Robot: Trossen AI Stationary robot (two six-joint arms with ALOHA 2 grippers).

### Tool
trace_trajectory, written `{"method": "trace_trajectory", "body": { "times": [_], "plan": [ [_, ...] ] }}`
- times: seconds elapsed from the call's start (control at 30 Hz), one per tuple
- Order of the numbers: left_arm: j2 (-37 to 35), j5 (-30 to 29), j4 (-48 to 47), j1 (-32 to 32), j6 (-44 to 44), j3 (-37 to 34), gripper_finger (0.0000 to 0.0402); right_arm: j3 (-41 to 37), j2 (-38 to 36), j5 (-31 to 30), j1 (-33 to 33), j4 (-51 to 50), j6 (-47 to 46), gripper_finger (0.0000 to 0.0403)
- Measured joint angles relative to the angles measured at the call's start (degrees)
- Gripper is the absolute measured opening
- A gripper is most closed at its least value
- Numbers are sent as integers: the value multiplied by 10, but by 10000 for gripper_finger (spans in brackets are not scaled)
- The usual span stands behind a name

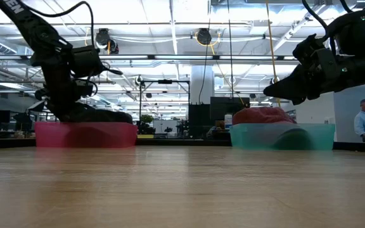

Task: Pick & Place hat
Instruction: Put the black cap into the red bin, then adjust the red bin on the table

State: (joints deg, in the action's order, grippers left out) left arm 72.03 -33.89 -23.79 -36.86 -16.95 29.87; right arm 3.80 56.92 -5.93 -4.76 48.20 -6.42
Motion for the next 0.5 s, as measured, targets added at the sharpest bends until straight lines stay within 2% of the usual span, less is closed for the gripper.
{"method": "trace_trajectory", "body": {
  "times": [0.17, 0.5],
  "plan": [
    [-2, 20, -3, -8, 0, -4, 165, 0, 0, 0, 0, -1, 0, 22],
    [-56, 45, -137, 21, -9, 64, 166, 0, 0, 0, 0, -5, 0, 22]
  ]
}}
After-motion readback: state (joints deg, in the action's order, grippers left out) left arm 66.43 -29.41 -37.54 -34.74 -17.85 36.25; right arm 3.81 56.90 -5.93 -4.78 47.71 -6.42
